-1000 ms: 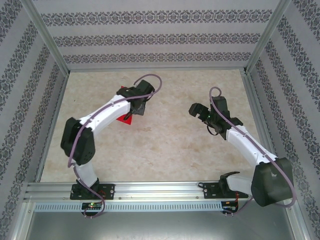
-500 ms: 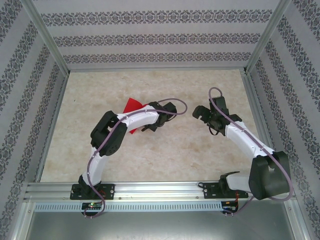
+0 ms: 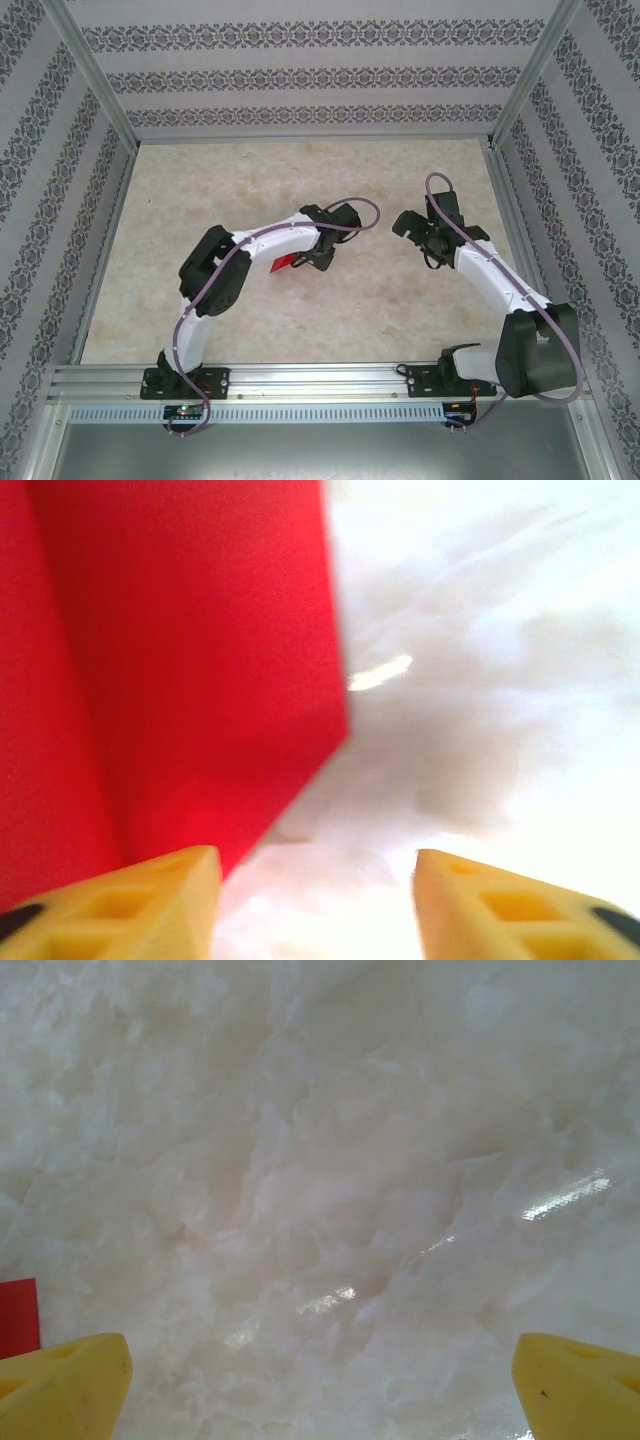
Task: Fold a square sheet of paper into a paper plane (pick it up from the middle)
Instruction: Turn over the paper at the center of the table, then rotate the paper at the center of the table.
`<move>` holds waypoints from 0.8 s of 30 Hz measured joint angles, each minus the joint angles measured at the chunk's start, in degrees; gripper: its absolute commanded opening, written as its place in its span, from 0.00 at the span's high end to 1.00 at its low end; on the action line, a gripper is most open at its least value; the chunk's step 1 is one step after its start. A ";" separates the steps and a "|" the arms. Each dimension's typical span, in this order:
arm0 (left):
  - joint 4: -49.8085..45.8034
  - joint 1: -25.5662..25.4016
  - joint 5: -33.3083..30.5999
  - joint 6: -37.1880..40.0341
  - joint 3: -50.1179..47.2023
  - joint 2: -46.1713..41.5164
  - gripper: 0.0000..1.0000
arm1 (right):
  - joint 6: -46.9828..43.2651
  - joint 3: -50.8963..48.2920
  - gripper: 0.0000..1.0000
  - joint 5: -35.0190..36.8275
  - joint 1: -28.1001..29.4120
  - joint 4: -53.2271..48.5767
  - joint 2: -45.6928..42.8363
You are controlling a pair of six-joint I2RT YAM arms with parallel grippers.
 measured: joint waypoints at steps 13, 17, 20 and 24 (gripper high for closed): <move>8.59 5.84 9.70 -2.80 -7.98 -22.60 0.00 | 0.11 7.17 0.08 -6.51 11.93 1.09 7.78; 9.73 14.64 11.74 -5.99 -15.69 -27.28 0.00 | 1.99 13.86 0.27 -6.99 19.47 3.08 16.00; 10.27 22.36 14.47 -8.39 -21.62 -30.88 0.00 | 3.89 19.32 0.36 -6.93 24.59 4.33 22.77; 10.36 29.68 17.94 -10.08 -25.97 -33.79 0.00 | 6.01 27.10 0.43 -7.17 30.27 5.07 30.58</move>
